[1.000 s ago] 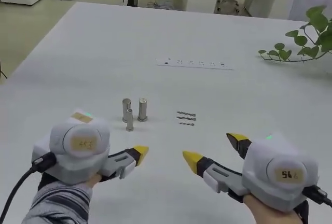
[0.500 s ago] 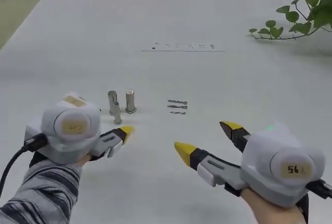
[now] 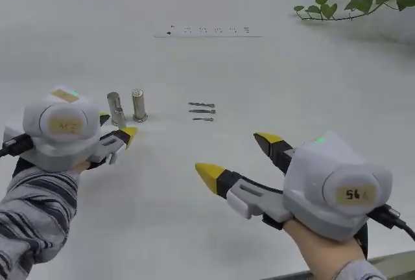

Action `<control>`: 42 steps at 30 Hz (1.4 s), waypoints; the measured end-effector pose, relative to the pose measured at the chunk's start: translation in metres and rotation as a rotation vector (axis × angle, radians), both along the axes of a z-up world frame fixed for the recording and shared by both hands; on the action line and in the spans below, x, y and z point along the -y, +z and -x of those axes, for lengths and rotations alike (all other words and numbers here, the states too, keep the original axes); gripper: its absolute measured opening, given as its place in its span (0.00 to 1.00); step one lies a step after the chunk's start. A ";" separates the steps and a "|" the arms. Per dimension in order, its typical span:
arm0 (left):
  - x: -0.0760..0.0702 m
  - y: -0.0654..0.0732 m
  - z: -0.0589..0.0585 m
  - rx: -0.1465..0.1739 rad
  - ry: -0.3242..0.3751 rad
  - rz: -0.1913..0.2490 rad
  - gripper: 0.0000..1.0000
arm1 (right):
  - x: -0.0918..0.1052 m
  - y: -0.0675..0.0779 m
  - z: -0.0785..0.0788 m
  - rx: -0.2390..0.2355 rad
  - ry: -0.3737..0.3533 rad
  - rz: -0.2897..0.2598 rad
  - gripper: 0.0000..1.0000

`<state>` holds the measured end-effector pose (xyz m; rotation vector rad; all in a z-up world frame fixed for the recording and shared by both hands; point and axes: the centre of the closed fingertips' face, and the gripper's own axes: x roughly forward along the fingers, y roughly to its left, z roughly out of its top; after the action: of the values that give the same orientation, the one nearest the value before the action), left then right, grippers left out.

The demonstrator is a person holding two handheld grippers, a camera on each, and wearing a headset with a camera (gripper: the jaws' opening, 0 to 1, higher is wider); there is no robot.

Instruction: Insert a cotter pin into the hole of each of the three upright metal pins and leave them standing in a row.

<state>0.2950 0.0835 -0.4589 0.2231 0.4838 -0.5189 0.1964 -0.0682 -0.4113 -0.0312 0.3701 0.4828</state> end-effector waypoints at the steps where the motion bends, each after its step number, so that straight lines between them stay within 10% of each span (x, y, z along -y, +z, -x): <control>1: 0.001 -0.001 -0.001 -0.002 -0.001 -0.002 0.24 | 0.000 0.000 0.000 -0.001 0.000 0.000 0.63; 26: 0.005 -0.006 -0.008 -0.032 -0.044 0.049 0.05 | -0.002 -0.007 0.004 -0.035 0.001 0.003 0.62; 42: 0.060 -0.003 0.023 -0.028 -0.293 0.071 0.05 | -0.001 -0.006 0.002 -0.036 -0.002 -0.003 0.62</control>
<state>0.2720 0.0238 -0.4620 0.2200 0.4616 -0.8252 0.1942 -0.0676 -0.4176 -0.0191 0.4048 0.4826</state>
